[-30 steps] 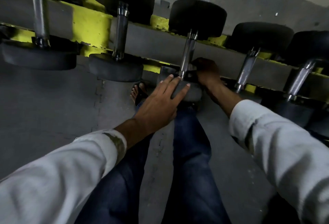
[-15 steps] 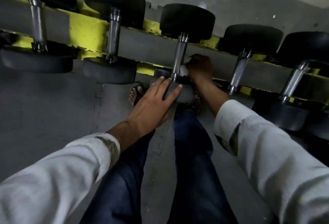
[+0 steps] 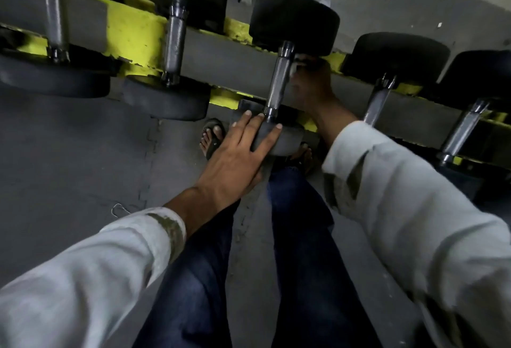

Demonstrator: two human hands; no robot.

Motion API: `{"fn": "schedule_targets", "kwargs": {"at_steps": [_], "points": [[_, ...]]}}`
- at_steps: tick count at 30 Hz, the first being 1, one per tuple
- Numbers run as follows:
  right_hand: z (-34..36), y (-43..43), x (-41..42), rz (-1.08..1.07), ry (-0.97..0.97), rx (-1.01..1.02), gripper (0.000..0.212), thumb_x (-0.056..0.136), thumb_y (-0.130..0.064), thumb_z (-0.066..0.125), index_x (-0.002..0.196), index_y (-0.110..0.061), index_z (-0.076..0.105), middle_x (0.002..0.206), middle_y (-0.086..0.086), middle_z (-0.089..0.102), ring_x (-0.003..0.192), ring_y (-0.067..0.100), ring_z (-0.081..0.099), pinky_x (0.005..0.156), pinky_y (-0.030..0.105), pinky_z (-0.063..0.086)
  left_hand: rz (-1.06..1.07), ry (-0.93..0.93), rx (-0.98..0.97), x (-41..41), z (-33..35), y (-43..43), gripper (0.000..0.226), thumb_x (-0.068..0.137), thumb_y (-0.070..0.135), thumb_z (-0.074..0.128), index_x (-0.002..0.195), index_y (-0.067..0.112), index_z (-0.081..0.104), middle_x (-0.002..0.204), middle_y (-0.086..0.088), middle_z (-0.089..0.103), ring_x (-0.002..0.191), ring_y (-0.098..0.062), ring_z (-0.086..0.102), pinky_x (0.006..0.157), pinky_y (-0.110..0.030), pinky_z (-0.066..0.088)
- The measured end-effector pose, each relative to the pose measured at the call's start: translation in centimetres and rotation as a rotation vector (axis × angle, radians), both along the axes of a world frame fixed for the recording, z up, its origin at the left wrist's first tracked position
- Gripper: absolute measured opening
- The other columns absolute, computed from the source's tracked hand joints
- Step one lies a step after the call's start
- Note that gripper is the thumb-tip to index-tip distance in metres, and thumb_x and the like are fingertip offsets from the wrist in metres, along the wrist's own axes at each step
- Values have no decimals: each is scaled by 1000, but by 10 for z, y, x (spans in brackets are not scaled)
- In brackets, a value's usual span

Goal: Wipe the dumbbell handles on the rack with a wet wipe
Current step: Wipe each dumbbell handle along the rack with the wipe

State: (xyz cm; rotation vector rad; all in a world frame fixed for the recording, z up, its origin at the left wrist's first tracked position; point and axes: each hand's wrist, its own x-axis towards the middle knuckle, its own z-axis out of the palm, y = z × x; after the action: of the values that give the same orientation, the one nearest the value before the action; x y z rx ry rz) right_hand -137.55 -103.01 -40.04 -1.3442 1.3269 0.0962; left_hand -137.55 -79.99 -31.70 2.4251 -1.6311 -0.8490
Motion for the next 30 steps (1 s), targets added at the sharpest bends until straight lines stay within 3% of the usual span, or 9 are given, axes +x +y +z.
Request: {"fn": "schedule_targets", "kwargs": {"at_steps": [4, 7, 10, 15, 17, 19, 23, 27, 30], "points": [[-9, 5, 3, -211, -142, 185, 11, 85, -13, 52, 94, -11, 56, 80, 13, 57, 64, 22, 56, 57, 26, 45, -22, -21, 21, -1, 1, 1, 100, 85, 25, 75, 165, 16, 15, 163, -27, 22, 155, -44, 13, 124, -55, 26], [17, 18, -14, -211, -149, 341, 15, 90, -6, 51, 85, -14, 62, 85, 13, 66, 69, 22, 56, 57, 26, 42, -32, -17, 39, 0, 4, -1, 100, 86, 27, 74, 165, 16, 13, 163, -27, 21, 155, -45, 13, 124, -55, 25], [31, 14, -22, -217, -150, 294, 12, 96, -7, 58, 88, -13, 66, 90, 12, 69, 80, 25, 63, 63, 28, 52, -29, -10, 59, -1, 6, -2, 104, 85, 30, 75, 165, 16, 11, 164, -27, 19, 155, -45, 10, 124, -55, 24], [17, 2, 2, -477, -224, 194, 10, 90, -8, 62, 82, -14, 66, 77, 7, 67, 69, 22, 67, 63, 32, 56, -49, -15, 56, 0, 3, -2, 105, 83, 31, 75, 165, 15, 11, 163, -28, 19, 155, -45, 10, 123, -56, 26], [13, 15, -2, -309, -119, -117, 12, 79, -24, 67, 74, -16, 75, 74, 2, 72, 71, 21, 68, 68, 34, 55, -50, -5, 61, 0, 3, -1, 104, 84, 30, 73, 165, 15, 11, 164, -28, 18, 155, -45, 9, 123, -56, 28], [18, 32, -18, -49, -26, -436, 16, 82, -18, 62, 84, -16, 78, 87, 3, 75, 83, 20, 70, 79, 34, 56, -39, 3, 60, -2, 2, 0, 102, 85, 29, 73, 165, 15, 11, 164, -28, 18, 156, -44, 8, 123, -56, 28], [33, 35, -29, 614, -161, -859, 29, 89, -22, 48, 103, -15, 73, 112, 8, 64, 106, 24, 58, 80, 28, 46, -45, 24, 60, 1, 3, -2, 102, 84, 28, 71, 166, 15, 9, 165, -28, 16, 156, -45, 8, 122, -58, 28], [30, 13, -10, 1100, -66, -1148, 18, 87, -27, 55, 89, -22, 72, 100, 0, 68, 99, 26, 63, 70, 34, 46, -2, 37, 40, -1, 3, -3, 92, 89, 30, 69, 164, 16, 18, 162, -26, 22, 154, -45, 13, 122, -58, 29], [39, 9, 1, 1311, -1, -1056, 10, 90, -20, 60, 91, -19, 70, 98, 4, 68, 87, 32, 68, 60, 33, 38, 97, 53, -49, 1, 2, -10, 64, 100, 34, 59, 156, 14, 37, 153, -24, 37, 147, -42, 30, 119, -53, 35]]}}
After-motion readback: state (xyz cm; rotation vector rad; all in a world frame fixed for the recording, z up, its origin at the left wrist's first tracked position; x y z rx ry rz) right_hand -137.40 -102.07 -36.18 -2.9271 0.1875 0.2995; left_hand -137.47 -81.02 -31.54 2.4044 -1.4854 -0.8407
